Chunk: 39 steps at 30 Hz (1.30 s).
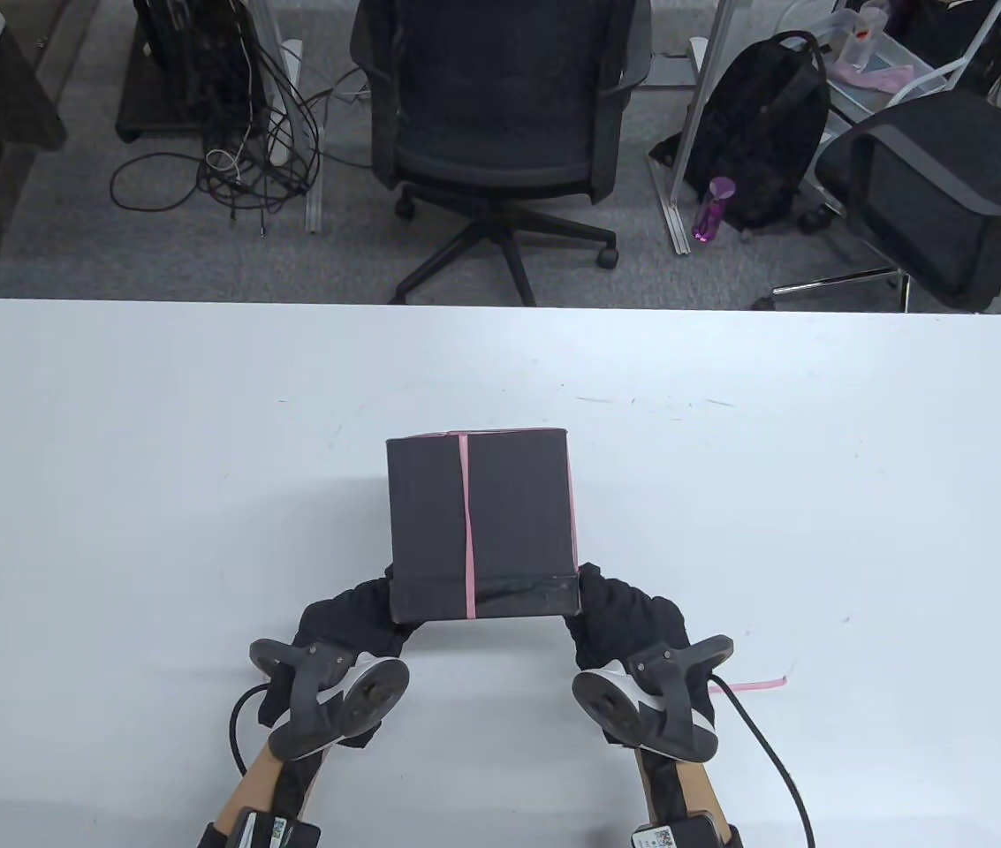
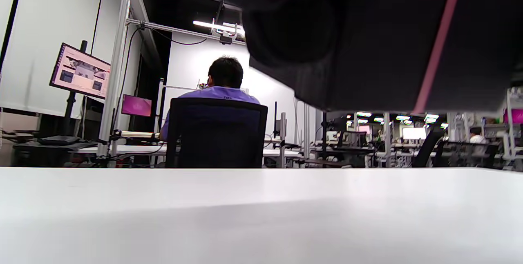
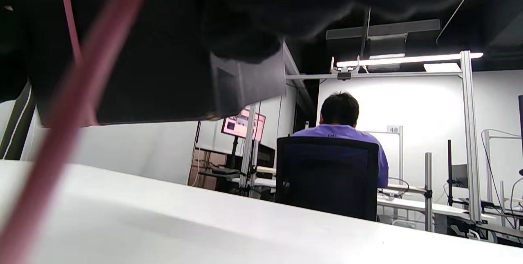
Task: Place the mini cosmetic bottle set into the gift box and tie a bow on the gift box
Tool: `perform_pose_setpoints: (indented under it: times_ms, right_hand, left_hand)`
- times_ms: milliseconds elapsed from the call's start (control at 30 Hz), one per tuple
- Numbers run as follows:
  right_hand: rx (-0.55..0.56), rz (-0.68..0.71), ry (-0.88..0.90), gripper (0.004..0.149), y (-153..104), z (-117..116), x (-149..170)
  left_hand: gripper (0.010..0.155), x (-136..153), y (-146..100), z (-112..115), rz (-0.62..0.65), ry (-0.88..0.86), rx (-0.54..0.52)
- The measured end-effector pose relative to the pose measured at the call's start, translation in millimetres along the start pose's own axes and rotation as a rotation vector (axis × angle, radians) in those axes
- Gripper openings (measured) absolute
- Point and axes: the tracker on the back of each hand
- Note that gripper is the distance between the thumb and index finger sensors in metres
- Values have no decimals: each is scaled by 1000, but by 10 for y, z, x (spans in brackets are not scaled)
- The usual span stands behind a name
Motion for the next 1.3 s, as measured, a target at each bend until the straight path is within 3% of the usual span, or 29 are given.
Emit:
perform_pose_setpoints:
  times_ms: [167, 267, 533, 900, 1300]
  right_hand:
    - [107, -38, 149, 52, -22, 89, 47]
    - [104, -52, 210, 51, -21, 105, 57]
    - [-48, -166, 521, 51, -3, -21, 140]
    - [-182, -185, 565, 49, -13, -87, 251]
    - [-223, -193, 614, 48, -9, -113, 278]
  left_hand:
    - [53, 15, -4, -126, -13, -177, -72]
    - [52, 56, 3, -200, -83, -347, -78]
    - [51, 193, 25, -89, -274, -628, 173]
    - [51, 119, 29, -35, -259, -566, 270]
    - [51, 116, 27, -40, -275, -551, 313]
Point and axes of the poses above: the tracker on the back of each hand, its own x axis roughly to the little-finger side, its own y axis roughly from the wrist to the fingertips, z = x × y, and after that the axes turned 2 degrees about -z, right-handed
